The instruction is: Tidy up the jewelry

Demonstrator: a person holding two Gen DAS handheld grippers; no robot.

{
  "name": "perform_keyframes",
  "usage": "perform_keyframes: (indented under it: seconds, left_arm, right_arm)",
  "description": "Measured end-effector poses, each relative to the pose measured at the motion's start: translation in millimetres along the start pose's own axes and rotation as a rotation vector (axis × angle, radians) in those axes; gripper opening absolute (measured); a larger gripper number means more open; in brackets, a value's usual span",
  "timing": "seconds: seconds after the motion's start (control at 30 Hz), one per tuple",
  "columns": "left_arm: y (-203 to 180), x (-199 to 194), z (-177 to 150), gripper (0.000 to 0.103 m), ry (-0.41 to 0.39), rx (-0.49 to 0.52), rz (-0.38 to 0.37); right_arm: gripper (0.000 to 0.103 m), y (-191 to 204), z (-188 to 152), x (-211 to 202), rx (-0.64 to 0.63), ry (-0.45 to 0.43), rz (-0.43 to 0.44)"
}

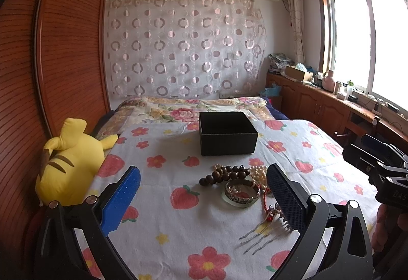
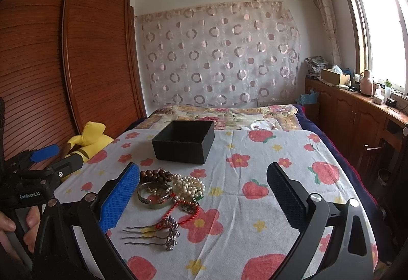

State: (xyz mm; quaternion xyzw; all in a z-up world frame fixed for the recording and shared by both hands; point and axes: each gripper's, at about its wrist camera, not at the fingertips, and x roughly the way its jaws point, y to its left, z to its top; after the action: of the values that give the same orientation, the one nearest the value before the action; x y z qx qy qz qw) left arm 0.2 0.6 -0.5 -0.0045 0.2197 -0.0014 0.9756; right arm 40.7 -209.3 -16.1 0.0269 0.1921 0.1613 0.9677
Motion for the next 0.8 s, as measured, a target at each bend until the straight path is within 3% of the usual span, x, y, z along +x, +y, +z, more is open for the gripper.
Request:
perform_keyframes:
  seconds: [0.13, 0.3, 0.8]
  left_arm:
    - [11, 3, -9, 0.096, 0.026, 0.004, -0.007]
    - [-1, 21, -23, 0.096, 0.068, 0.017, -0.033]
    - [-31, 60, -51, 0.096, 0.246, 0.085, -0.211]
  right_arm:
    - [0.101, -4, -4, -5, -0.002, 0.019, 0.012]
    - [0.101, -20, -18, 1, -0.012, 0.053, 0.024]
    - [0.091, -41, -58, 22, -0.063, 0.200, 0.061]
